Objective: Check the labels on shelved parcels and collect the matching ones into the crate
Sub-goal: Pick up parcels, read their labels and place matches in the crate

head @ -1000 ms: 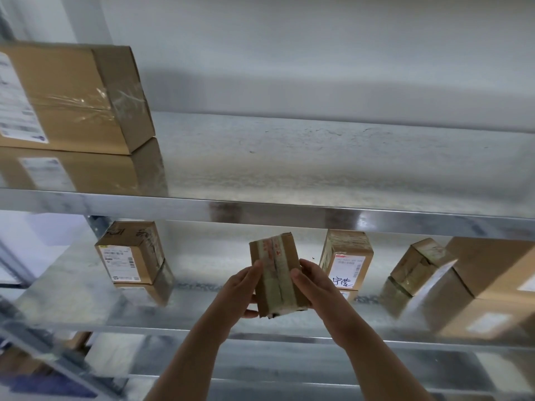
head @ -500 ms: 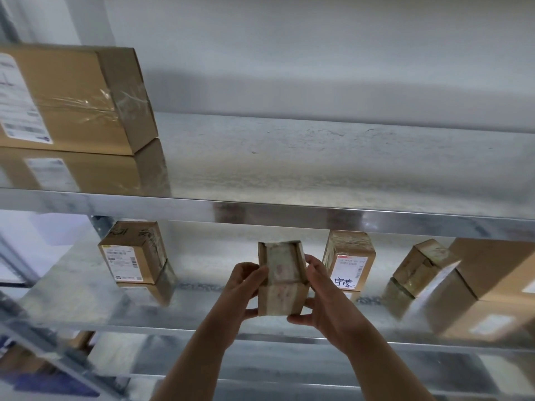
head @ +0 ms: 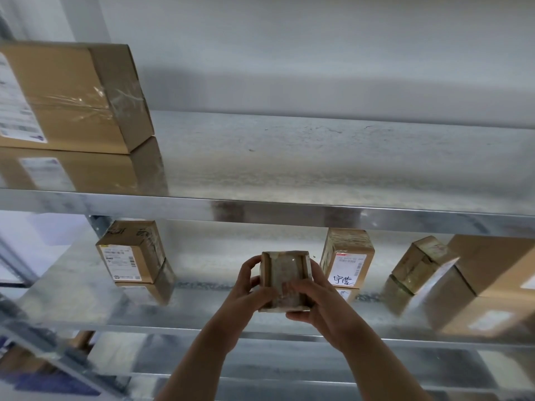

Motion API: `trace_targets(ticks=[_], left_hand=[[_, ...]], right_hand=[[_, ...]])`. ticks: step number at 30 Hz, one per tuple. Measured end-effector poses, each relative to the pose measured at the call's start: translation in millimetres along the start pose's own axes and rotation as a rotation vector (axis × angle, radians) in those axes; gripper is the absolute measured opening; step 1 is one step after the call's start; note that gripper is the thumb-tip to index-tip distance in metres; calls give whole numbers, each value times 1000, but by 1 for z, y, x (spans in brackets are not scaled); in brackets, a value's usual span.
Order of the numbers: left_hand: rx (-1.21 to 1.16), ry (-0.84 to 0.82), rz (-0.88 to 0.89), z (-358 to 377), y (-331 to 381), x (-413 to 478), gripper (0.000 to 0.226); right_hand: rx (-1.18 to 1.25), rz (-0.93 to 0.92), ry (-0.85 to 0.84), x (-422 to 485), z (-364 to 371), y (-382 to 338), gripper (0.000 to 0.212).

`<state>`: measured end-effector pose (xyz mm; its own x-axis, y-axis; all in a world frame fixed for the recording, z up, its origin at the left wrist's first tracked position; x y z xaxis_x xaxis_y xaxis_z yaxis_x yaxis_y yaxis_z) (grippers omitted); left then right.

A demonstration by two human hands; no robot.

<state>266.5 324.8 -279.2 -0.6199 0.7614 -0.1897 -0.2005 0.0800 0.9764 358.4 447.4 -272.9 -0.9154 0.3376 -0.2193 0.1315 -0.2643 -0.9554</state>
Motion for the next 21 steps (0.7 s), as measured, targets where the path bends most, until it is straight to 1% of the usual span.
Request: trace_targets(ticks=[2,3,5,7,9,11,13,15,16,18,20,21], left_hand=[[16,10,-2,1,2,0,58],[19,16,-10,1,4,-1,56],[27,34,-53,1,7,-1,57],[36,57,-138,-2,10,-3,71],[21,68,-203,-6,12,-6,84],[17,81,-217,-9,15,-6,89],[64,114,-224,-12,16,-5,81],[139,159,-226,-15,14,-2,70],[188,174,-219,-16,12,1,67],[259,202,-173,-20,9,8,57],[309,266,-52,-23,12,10,37],[324,315,17,-27,15,10,31]], right_hand=[[-20,5,8,0,1,-1,64],[-27,15,12,-1,1,0,69],[-21,48,9,-2,-2,2,93],[-29,77,-5,-3,-7,4,115],[-63,77,-43,-5,-8,2,121],[-102,60,-92,-6,-6,-1,116],[-135,37,-109,-5,-4,-4,97],[-169,17,-85,-3,-2,-10,75],[-188,13,-63,-3,-1,-13,68],[-241,4,-34,-4,-1,-18,61],[-291,3,-16,-6,0,-21,62],[-281,29,7,-6,-1,-20,65]])
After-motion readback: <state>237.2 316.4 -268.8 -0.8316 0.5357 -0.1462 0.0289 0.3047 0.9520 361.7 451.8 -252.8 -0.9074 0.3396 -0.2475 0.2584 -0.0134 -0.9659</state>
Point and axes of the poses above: each hand's wrist, its own x-axis towards the middle knuckle, its own z-axis out of the palm, y = z × x, the point moved 7 cm from there along x, towards the middle knuckle, and after that the axes turned 1 degree about -z, right-handed, at the moved point
